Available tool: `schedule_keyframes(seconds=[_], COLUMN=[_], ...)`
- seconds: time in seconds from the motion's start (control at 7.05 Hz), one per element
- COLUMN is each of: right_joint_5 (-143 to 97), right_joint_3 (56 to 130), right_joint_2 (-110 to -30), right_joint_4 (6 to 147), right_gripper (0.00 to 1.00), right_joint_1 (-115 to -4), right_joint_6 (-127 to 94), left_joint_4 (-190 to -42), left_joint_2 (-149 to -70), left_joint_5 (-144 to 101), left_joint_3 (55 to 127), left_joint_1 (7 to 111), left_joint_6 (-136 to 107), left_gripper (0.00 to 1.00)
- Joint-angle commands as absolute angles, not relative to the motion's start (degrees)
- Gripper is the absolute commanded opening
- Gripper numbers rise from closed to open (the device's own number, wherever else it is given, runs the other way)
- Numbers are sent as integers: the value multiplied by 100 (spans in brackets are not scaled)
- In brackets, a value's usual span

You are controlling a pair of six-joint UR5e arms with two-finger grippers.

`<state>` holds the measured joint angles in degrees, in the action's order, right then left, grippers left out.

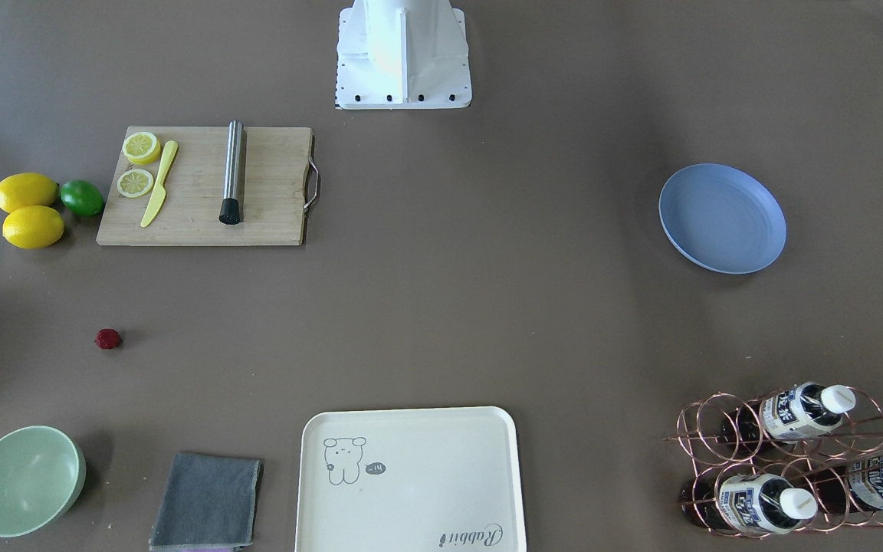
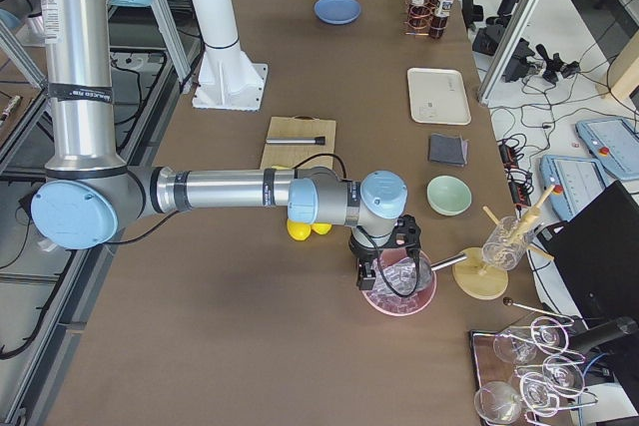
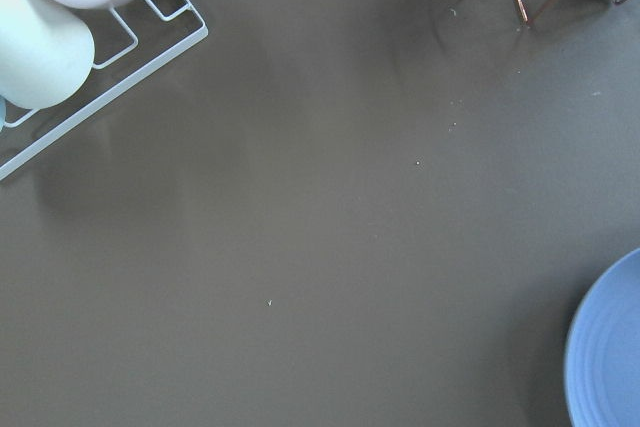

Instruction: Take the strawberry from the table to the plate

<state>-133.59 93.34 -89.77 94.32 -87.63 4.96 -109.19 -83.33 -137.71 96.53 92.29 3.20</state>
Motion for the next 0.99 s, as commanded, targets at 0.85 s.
schedule_keyframes(seconds=[0.85], right_joint_5=[-13641], right_joint_3=[10017], right_joint_2=[-8877], right_joint_4=[9431], right_gripper=[100], right_joint_1=[-8737], right_joint_6=[309], left_joint_4=[-12313], left_joint_2=[-8585], left_joint_5=[-13737], left_joint_3=[9457], left_joint_1=[8880], left_joint_6=[606], left_gripper=[99])
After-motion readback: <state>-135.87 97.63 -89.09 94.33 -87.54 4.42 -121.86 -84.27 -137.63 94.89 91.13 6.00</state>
